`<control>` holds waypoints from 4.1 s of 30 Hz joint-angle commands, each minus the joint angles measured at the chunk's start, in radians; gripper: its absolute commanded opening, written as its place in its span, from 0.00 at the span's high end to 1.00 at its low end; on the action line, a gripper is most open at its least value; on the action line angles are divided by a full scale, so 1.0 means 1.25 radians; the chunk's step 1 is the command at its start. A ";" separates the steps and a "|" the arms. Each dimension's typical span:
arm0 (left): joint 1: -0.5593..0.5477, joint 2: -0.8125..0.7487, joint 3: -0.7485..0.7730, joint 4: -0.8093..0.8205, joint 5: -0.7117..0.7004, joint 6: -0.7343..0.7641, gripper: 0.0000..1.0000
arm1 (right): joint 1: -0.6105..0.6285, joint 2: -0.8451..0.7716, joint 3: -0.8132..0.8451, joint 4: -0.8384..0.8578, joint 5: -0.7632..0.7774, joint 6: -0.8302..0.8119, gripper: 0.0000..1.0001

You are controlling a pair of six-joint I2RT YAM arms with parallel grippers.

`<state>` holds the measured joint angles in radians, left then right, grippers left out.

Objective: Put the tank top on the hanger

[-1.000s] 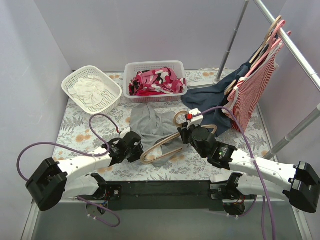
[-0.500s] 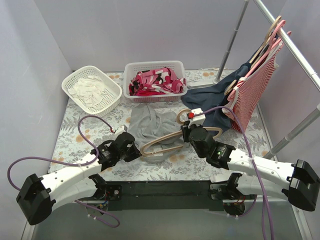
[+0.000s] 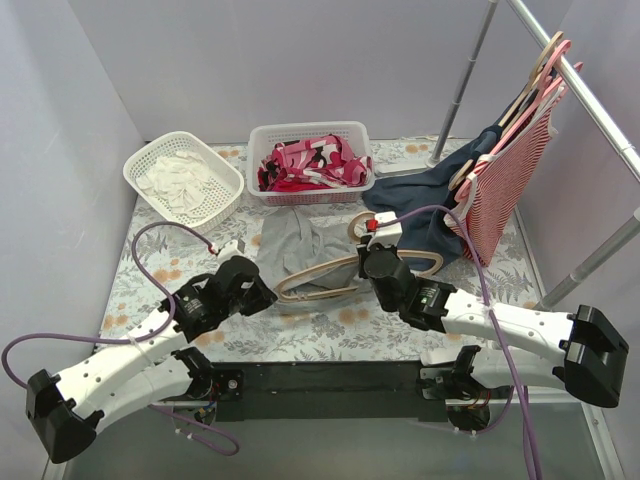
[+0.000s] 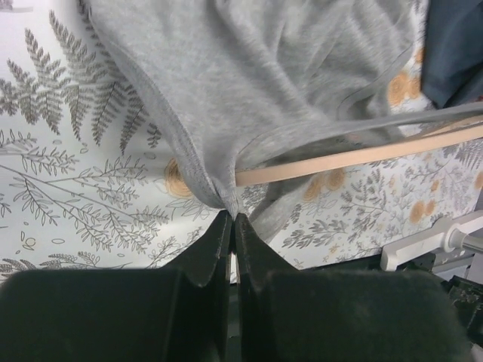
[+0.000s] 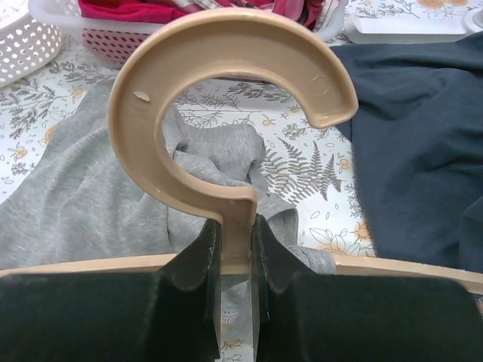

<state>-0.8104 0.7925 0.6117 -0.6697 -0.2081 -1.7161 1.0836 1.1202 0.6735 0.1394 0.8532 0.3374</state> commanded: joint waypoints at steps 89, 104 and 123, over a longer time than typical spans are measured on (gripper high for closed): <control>0.003 0.123 0.691 -0.182 0.230 0.740 0.37 | -0.037 0.025 0.594 -0.162 -0.329 -0.228 0.99; 0.003 0.123 0.677 -0.194 0.202 0.751 0.53 | -0.053 0.007 0.590 -0.173 -0.344 -0.220 0.99; 0.003 0.068 0.620 -0.152 0.198 0.725 1.00 | -0.058 0.002 0.587 -0.191 -0.378 -0.190 0.99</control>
<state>-0.8185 0.9039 1.4197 -0.8856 0.0845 -0.7967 1.0122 1.1454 1.3911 -0.1352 0.4091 0.0731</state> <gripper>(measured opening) 0.081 0.187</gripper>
